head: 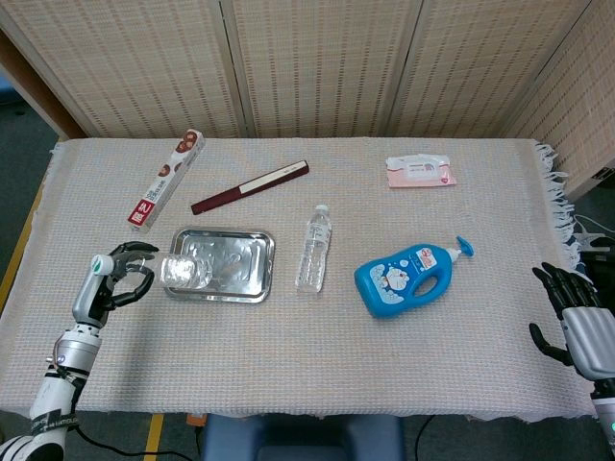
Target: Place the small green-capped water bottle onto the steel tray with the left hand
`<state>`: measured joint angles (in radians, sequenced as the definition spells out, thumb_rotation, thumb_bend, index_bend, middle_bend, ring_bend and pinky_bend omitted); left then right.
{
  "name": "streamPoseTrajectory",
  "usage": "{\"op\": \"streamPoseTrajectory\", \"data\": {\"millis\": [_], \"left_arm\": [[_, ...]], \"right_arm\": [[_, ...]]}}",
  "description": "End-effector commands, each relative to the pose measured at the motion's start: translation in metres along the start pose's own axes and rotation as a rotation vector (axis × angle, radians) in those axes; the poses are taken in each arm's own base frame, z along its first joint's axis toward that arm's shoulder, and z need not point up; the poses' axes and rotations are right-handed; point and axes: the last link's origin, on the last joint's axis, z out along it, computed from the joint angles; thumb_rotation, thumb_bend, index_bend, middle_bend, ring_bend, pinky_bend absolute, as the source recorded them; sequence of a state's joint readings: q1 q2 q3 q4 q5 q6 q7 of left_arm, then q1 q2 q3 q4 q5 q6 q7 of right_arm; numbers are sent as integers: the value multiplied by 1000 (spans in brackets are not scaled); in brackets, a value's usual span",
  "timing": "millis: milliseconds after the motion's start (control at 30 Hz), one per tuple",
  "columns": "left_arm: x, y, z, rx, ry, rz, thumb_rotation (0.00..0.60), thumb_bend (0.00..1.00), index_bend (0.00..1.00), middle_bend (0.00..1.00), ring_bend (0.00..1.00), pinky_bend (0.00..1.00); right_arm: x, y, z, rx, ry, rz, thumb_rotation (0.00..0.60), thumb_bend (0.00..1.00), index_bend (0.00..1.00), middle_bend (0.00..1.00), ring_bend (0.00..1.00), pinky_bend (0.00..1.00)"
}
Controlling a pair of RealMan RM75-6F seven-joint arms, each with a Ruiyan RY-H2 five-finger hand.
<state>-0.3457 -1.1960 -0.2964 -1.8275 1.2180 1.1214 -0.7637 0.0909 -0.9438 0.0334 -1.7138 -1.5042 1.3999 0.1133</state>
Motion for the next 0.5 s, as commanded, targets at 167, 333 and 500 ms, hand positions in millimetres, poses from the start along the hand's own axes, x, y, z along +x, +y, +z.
{"op": "streamPoseTrajectory", "data": {"millis": [167, 333, 500], "left_arm": [[14, -14, 10, -263, 190, 1325, 600, 395, 507, 586, 472, 431], [14, -19, 12, -301, 253, 1455, 600, 397, 525, 611, 492, 452], [11, -15, 9, -232, 230, 1215, 600, 395, 526, 612, 494, 452]], "right_arm": [[0, 0, 0, 0, 0, 3, 600, 185, 0, 0, 0, 67], [0, 0, 0, 0, 1, 1, 600, 184, 0, 0, 0, 67], [0, 0, 0, 2, 0, 1, 600, 184, 0, 0, 0, 67]]}}
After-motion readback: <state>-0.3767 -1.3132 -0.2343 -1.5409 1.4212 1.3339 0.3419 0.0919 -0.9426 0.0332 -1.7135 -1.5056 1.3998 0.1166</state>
